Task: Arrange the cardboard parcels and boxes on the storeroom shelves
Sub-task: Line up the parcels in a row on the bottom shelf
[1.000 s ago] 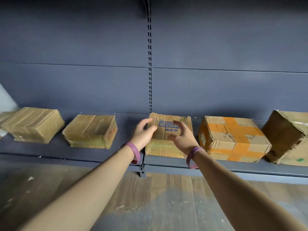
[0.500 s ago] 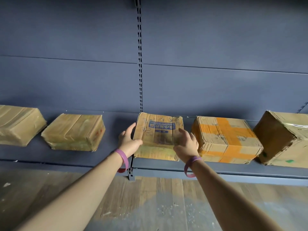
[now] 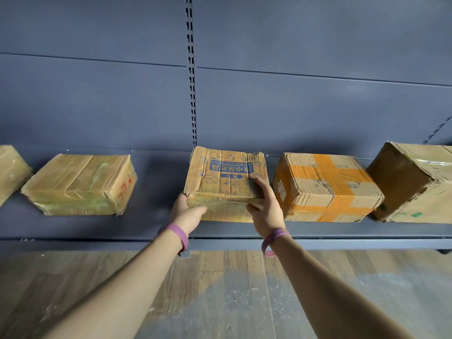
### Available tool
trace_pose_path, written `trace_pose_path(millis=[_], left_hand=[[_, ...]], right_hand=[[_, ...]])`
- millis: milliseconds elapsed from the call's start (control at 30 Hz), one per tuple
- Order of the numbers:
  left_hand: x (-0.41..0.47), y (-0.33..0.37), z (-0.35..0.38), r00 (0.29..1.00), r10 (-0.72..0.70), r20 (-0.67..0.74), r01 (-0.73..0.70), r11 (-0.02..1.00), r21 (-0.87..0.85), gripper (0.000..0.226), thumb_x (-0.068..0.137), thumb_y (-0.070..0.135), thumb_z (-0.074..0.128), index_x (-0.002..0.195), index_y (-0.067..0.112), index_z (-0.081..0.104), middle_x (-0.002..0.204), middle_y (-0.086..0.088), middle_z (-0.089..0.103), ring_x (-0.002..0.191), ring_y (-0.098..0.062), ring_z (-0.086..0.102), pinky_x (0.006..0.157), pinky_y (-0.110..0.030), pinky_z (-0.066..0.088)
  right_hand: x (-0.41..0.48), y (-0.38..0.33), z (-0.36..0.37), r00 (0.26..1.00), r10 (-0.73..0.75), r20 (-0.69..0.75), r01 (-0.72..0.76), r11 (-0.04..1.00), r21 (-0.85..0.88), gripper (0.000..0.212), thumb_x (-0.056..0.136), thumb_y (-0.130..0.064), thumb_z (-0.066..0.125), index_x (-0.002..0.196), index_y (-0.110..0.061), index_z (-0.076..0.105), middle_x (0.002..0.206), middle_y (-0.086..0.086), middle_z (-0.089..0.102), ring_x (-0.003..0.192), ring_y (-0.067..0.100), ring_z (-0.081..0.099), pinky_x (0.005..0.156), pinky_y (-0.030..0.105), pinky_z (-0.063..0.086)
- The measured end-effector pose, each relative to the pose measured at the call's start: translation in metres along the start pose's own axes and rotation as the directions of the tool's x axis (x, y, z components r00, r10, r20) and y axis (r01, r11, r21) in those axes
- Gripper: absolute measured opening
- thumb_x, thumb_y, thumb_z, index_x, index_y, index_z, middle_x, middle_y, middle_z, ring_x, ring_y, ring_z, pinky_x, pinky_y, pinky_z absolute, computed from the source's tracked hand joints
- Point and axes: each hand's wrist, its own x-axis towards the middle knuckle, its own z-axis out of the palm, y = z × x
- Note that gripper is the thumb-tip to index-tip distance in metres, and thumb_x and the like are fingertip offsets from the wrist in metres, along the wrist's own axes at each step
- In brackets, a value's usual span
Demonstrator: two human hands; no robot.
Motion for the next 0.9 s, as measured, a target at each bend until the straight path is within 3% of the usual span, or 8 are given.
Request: trace_pose_path(millis=[100,233,400,467,533,700,767,900], left_hand=[[-0.014,0.014,-0.003,0.997,0.064,-0.038,-0.065,0.997,-0.041,0.046,0.093,0.011,0.067,0.136,0.009,0.05,0.12,0.003,0.05,0.12,-0.022,0.053,0.091,-0.027,0.036],[-0.029,0.031,-0.014,0.991,0.123,-0.055,-0.131,0.975,-0.181,0.071,0.092,0.02,0.071,0.153,0.011,0.035,0.144,0.003,0.045,0.134,-0.021,0.043,0.104,-0.031,0.034],[-0.05,0.048,-0.034,0.99,0.132,-0.046,-0.139,0.924,-0.355,0.077,0.076,0.052,0.08,0.141,0.024,0.05,0.143,0.0,0.056,0.13,-0.027,0.053,0.111,-0.051,0.04],[-0.056,0.046,-0.037,0.987,0.152,-0.051,-0.16,0.902,-0.401,0.067,0.059,0.063,0.08,0.113,0.026,0.065,0.116,0.001,0.072,0.111,-0.025,0.066,0.102,-0.056,0.049],[-0.06,0.042,-0.036,0.986,0.148,-0.073,-0.165,0.903,-0.397,0.044,0.066,0.051,0.084,0.097,0.022,0.07,0.1,0.0,0.077,0.102,-0.027,0.071,0.098,-0.055,0.053],[-0.074,0.051,-0.037,0.974,0.189,-0.127,-0.223,0.906,-0.359,0.011,0.085,0.025,0.08,0.091,0.021,0.072,0.092,0.002,0.075,0.098,-0.022,0.07,0.09,-0.036,0.055],[-0.075,0.055,-0.04,0.973,0.191,-0.126,-0.225,0.9,-0.372,0.012,0.086,0.027,0.078,0.094,0.022,0.071,0.094,0.003,0.074,0.098,-0.019,0.068,0.088,-0.032,0.052],[-0.073,0.053,-0.054,0.982,0.171,-0.08,-0.189,0.898,-0.397,0.016,0.089,0.033,0.074,0.101,0.022,0.072,0.105,0.001,0.075,0.106,-0.02,0.068,0.1,-0.043,0.052]], right_hand=[[-0.003,-0.014,-0.01,0.997,-0.022,-0.068,0.025,0.999,0.048,0.068,0.086,0.017,0.058,0.138,-0.025,0.05,0.118,-0.031,0.052,0.1,-0.012,0.058,0.093,0.01,0.047],[-0.007,-0.038,-0.02,0.982,0.005,-0.19,0.014,0.995,0.097,0.064,0.089,0.006,0.062,0.139,-0.03,0.047,0.107,-0.024,0.061,0.09,0.006,0.064,0.087,0.026,0.051],[-0.013,-0.056,-0.031,0.968,0.098,-0.23,-0.045,0.974,0.224,0.071,0.087,-0.026,0.076,0.147,-0.027,0.037,0.114,-0.004,0.061,0.104,0.022,0.062,0.095,0.043,0.052],[-0.017,-0.056,-0.033,0.971,0.085,-0.224,-0.039,0.979,0.202,0.064,0.086,-0.033,0.076,0.139,-0.017,0.046,0.112,0.003,0.065,0.1,0.023,0.063,0.091,0.041,0.054],[-0.023,-0.054,-0.035,0.976,0.06,-0.208,-0.032,0.99,0.138,0.052,0.087,-0.036,0.074,0.128,-0.01,0.055,0.104,0.005,0.067,0.088,0.021,0.063,0.078,0.034,0.055],[-0.035,-0.052,-0.048,0.984,0.004,-0.18,0.008,0.998,0.069,0.041,0.09,-0.035,0.07,0.119,-0.009,0.056,0.098,-0.002,0.062,0.072,0.003,0.057,0.055,0.008,0.042],[-0.037,-0.056,-0.054,0.988,-0.002,-0.154,0.033,0.98,0.196,0.032,0.096,-0.032,0.062,0.12,-0.013,0.057,0.103,-0.004,0.062,0.089,0.009,0.062,0.069,0.012,0.048],[-0.034,-0.053,-0.06,0.987,0.116,-0.108,-0.063,0.914,0.4,0.03,0.103,-0.035,0.049,0.117,-0.013,0.063,0.111,0.005,0.069,0.107,0.023,0.065,0.094,0.044,0.055]])
